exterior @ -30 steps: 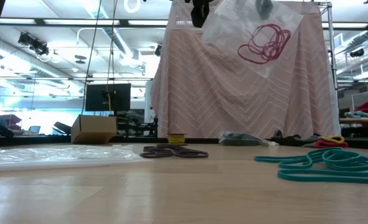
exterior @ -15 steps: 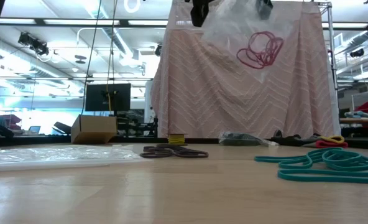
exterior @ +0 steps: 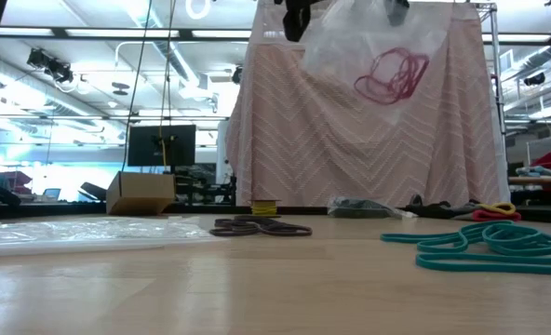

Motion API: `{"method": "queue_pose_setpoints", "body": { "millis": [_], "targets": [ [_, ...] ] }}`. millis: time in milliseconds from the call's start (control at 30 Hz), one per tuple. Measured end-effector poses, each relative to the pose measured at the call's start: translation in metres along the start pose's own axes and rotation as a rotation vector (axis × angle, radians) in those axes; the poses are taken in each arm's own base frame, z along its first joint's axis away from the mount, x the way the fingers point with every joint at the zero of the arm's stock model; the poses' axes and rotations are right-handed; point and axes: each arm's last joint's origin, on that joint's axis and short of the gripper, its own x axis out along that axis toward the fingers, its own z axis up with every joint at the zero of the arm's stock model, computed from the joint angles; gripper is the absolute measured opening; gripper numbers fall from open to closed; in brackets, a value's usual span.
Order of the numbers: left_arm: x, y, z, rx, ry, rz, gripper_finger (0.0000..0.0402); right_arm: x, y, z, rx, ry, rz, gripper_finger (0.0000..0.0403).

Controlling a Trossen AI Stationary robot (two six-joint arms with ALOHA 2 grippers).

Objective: Sort rubber bands
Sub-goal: Close the transparent zip bag

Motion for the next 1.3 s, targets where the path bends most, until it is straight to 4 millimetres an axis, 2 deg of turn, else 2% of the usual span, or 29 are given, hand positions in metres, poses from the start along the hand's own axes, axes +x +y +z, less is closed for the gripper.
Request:
{"method": "queue_pose_setpoints", "body": {
  "millis": [233,467,567,800,933,1100,1233,1300],
  "targets": [
    [0.001,0.0,-0.006,0.0,0.05,0.006,0.0016,-0.008,0.001,0.004,-0.001,-0.02,-0.002,0.0001],
    [0.001,-0.001,-0.004,0.009,0.032,-0.008,0.0015,-0.008,0.0,-0.001,0.001,0.033,0.01,0.0004],
    [0.001,-0.001,-0.004,0.01,0.032,-0.025,0.0015,-0.008,0.001,-0.003,0.001,0.066,0.043,0.0024],
    [0.001,-0.002,-0.003,0.013,0.025,-0.03,0.0015,-0.004,0.001,-0.012,0.013,0.145,0.06,0.0103],
    [0.001,-0.003,-0.002,0.014,0.014,-0.042,0.0015,0.001,0.0,-0.014,0.027,0.154,0.056,0.0121],
    [0.001,-0.003,0.0,0.006,-0.001,-0.051,0.0015,0.006,-0.002,-0.018,0.052,0.182,0.046,0.01],
    [0.001,-0.003,0.0,0.006,-0.001,-0.051,0.0015,0.007,-0.002,-0.017,0.038,0.17,0.036,0.003],
    [0.001,-0.003,0.0,0.006,-0.001,-0.051,0.0015,0.006,-0.002,-0.016,0.022,0.158,0.033,0.0009]
  ]
}}
